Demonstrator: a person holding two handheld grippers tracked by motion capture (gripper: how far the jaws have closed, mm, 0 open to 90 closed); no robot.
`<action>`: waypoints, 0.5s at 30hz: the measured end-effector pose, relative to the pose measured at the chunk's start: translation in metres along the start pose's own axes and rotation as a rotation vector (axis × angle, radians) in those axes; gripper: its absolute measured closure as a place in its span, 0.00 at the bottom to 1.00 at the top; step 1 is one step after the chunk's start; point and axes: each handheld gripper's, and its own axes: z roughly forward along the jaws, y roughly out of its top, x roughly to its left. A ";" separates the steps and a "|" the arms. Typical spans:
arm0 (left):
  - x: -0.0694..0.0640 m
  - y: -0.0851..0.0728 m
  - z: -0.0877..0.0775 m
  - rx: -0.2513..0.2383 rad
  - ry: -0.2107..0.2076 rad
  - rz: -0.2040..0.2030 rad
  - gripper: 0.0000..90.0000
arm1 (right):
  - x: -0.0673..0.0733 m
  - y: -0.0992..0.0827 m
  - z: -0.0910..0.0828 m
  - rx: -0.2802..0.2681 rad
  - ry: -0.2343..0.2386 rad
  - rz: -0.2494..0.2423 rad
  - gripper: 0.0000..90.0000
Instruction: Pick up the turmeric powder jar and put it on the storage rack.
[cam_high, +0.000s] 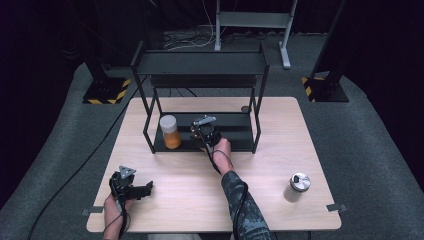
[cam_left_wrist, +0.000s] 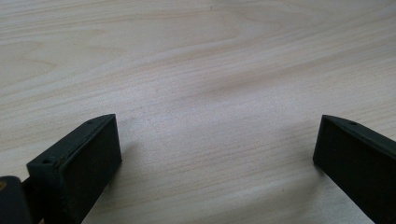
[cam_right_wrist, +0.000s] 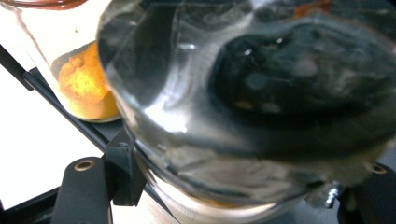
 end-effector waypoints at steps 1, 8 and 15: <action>0.000 0.000 0.000 0.000 0.000 0.000 0.00 | 0.001 0.000 0.000 0.001 0.002 0.002 0.34; 0.000 0.000 0.000 -0.001 0.000 0.000 0.00 | 0.003 0.003 0.003 0.006 0.003 -0.005 0.34; 0.000 0.000 0.000 0.000 0.000 0.000 0.00 | 0.006 0.005 0.007 0.008 0.008 -0.010 0.34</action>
